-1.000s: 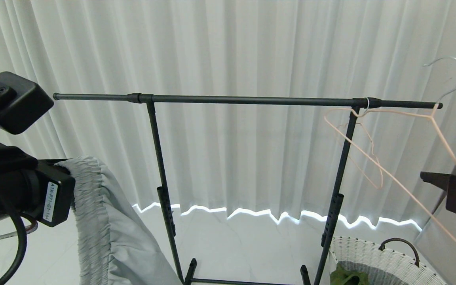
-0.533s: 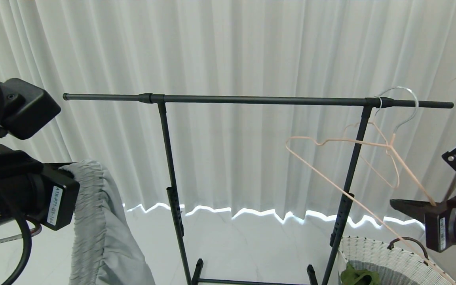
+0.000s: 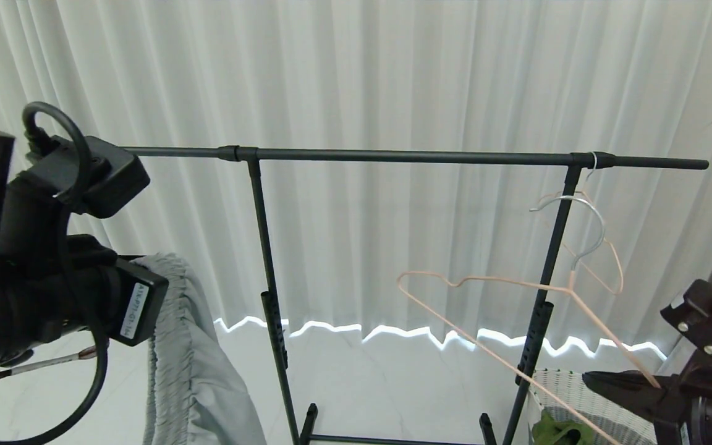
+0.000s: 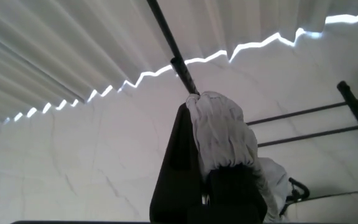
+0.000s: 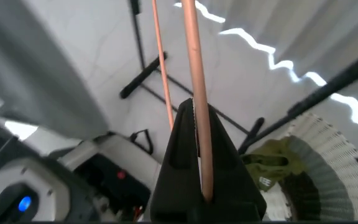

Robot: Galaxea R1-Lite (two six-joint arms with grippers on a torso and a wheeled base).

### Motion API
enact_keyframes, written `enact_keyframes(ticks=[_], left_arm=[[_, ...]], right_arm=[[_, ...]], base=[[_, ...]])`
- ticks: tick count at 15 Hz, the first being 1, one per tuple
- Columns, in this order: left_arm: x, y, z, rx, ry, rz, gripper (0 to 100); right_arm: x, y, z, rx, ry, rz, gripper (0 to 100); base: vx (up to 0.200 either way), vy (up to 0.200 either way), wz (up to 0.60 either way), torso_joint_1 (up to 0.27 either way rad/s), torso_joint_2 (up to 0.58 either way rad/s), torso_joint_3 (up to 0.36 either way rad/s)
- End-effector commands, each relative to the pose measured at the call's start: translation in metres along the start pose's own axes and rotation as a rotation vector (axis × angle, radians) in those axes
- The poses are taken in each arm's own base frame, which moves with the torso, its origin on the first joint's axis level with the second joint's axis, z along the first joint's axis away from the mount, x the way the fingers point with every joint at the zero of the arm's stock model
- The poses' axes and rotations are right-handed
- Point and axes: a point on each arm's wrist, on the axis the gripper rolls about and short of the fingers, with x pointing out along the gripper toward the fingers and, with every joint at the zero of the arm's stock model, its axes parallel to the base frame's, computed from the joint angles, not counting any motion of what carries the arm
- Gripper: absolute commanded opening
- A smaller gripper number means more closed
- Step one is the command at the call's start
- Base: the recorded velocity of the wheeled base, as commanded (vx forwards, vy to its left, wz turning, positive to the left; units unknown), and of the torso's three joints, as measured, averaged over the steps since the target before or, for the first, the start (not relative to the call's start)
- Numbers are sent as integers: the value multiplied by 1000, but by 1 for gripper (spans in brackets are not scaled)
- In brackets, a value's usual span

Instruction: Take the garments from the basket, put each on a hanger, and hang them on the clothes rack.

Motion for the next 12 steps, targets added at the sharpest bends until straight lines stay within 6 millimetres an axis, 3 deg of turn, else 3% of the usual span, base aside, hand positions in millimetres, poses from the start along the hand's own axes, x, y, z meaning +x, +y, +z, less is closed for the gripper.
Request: enact_keyframes(ticks=[1, 5, 12], left_arm=[[29, -11, 13, -46, 56, 22, 0], [77, -30, 28, -200, 132, 143, 0], [112, -44, 57, -327, 103, 156, 0]], right_arm=[[-11, 14, -8, -56, 13, 102, 0], [-15, 34, 1, -69, 0, 224, 0], [10, 59, 22, -8, 44, 274, 0]], base=[[0, 0, 0, 0, 0, 0], [0, 0, 0, 0, 0, 0], [0, 0, 0, 0, 0, 0]])
